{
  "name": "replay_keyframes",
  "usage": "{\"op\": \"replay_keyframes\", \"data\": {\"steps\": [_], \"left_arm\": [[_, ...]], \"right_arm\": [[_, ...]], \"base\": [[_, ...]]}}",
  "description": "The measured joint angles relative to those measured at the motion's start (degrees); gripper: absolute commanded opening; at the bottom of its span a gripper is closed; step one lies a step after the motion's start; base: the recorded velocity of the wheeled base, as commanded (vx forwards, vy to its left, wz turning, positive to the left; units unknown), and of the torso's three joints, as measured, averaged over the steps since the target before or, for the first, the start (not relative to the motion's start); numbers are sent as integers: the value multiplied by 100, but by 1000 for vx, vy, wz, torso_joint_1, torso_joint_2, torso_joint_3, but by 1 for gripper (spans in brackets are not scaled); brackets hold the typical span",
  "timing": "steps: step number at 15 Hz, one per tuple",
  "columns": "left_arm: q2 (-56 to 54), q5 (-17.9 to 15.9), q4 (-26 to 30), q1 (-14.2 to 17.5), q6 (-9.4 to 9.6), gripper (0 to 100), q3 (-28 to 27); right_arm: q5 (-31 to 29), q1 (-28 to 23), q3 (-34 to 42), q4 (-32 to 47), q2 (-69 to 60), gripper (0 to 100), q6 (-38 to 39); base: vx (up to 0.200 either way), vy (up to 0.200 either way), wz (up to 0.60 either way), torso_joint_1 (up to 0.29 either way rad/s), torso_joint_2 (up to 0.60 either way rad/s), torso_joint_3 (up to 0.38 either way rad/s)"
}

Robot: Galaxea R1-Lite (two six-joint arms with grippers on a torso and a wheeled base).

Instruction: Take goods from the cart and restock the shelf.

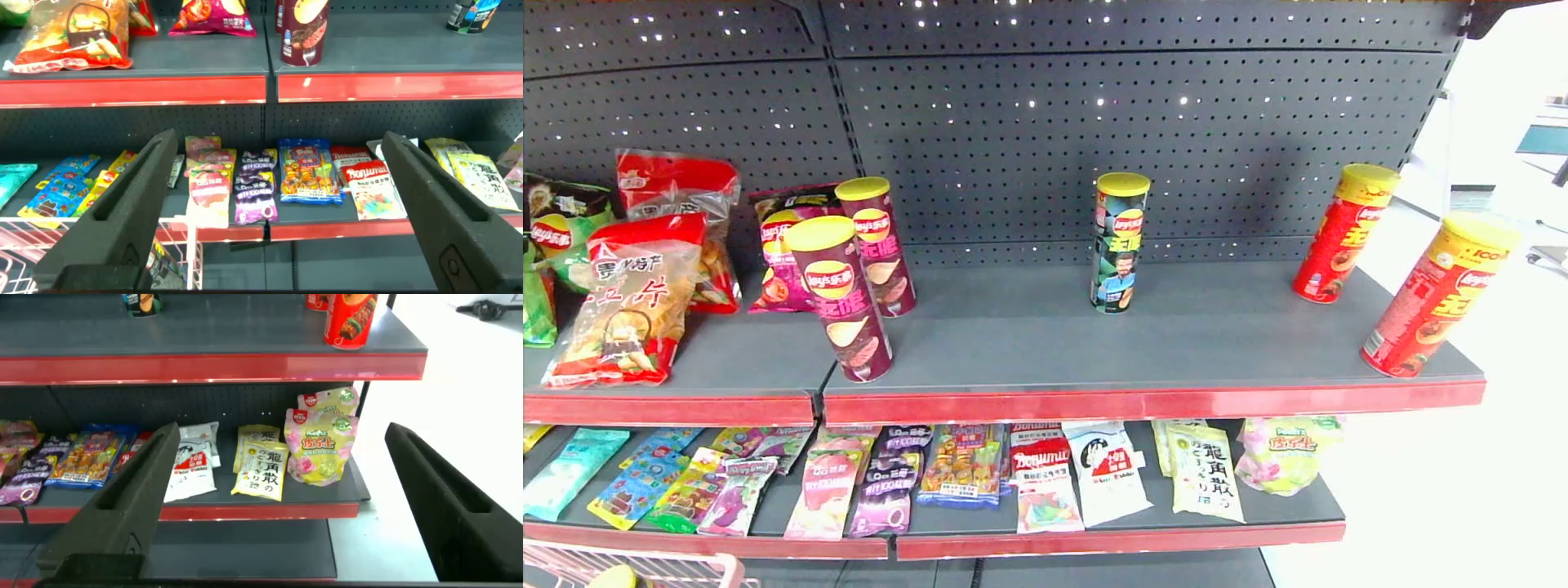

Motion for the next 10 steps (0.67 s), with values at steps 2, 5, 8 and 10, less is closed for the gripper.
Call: {"op": "replay_keyframes", "data": {"steps": [2, 5, 8, 10], "left_arm": [[0, -2, 0, 0, -2, 100, -2], [0, -2, 0, 0, -5, 100, -2], [0, -2, 0, 0, -7, 100, 0], [0, -2, 0, -2, -7, 100, 0]], "right_arm": [[0, -2, 0, 2, 0, 100, 0], [0, 0, 0, 0, 0, 100, 0], [0, 5, 0, 0, 0, 100, 0], [2, 0, 0, 2, 0, 100, 0]], "base": [[0, 0, 300, 13, 1, -1], [0, 0, 600, 4, 4, 4], [0, 0, 600, -2, 1, 4], [0, 0, 600, 14, 5, 7]]}}
